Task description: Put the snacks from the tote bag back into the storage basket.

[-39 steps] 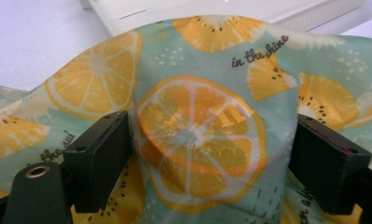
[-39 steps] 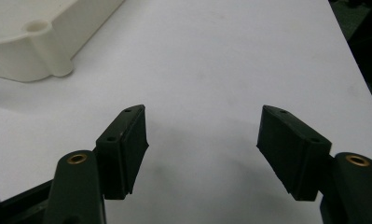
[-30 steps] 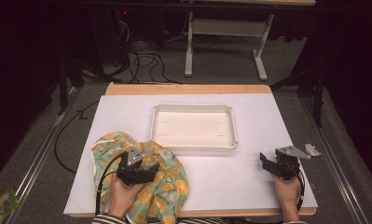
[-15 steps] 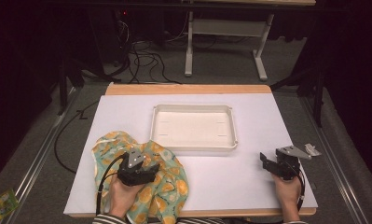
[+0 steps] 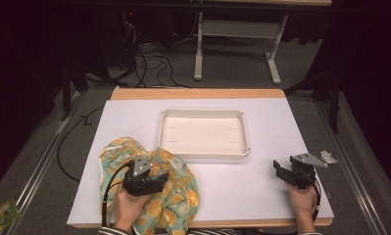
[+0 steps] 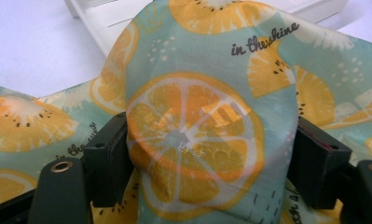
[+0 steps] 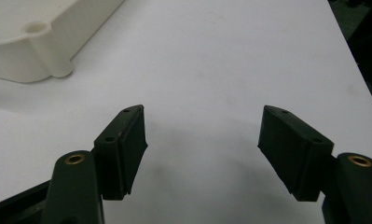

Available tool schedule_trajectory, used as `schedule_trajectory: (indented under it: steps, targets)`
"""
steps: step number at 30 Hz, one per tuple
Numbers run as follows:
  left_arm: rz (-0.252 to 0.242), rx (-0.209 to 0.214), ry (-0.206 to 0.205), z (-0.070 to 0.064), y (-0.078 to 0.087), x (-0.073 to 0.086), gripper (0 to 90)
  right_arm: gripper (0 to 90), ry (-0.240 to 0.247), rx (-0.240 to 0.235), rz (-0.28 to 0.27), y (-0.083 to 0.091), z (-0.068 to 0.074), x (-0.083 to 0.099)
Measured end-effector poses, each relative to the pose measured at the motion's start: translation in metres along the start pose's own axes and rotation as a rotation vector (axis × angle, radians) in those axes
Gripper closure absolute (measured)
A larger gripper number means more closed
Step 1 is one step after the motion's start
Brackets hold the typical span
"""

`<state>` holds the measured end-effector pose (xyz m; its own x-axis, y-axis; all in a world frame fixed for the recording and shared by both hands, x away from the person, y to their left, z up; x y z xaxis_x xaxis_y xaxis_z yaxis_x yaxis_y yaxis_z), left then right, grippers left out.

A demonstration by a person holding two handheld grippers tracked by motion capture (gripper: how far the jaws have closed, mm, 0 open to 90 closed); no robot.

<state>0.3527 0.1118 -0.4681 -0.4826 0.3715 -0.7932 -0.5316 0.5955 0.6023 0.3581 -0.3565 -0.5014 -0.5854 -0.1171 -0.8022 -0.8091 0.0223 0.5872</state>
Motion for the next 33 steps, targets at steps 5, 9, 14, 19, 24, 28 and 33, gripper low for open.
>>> schedule_trajectory:
  steps: [5,9,14,19,24,28,33]
  targets:
    - [-0.004,0.015,-0.008,-0.007,0.003,-0.004,25.8,32.5,-0.002,0.000,0.000,0.000,0.000,0.000]
    - [-0.007,0.029,-0.008,-0.013,0.002,-0.008,25.8,32.5,0.006,0.002,-0.006,0.000,0.000,0.000]
    - [-0.003,0.045,-0.014,-0.019,-0.002,-0.011,25.9,32.8,-0.006,0.008,-0.009,0.001,0.000,0.000]
    - [0.001,0.063,-0.019,-0.027,-0.009,-0.015,25.8,32.8,-0.004,0.006,-0.014,0.001,0.000,0.000]
    - [0.000,0.088,-0.018,-0.035,-0.017,-0.020,25.8,32.8,-0.008,0.005,-0.018,0.002,-0.001,0.000]
    - [-0.004,0.101,-0.013,-0.039,-0.021,-0.023,25.9,32.8,-0.010,0.002,-0.023,0.002,-0.001,0.000]
    - [-0.004,0.114,-0.024,-0.049,-0.031,-0.030,25.8,32.7,-0.010,0.002,-0.022,0.002,-0.001,0.000]
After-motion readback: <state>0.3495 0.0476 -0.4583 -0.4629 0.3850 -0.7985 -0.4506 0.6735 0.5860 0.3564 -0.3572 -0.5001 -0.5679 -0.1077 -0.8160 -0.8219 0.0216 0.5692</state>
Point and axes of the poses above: each handheld gripper's, and its own axes: y roughly backward along the jaws, x roughly out of its underside, z roughly to its left, the point moved 4 cm from there along -y, roughly forward along the jaws, and after that the axes turned 7 degrees about x, right-handed, at the moved point
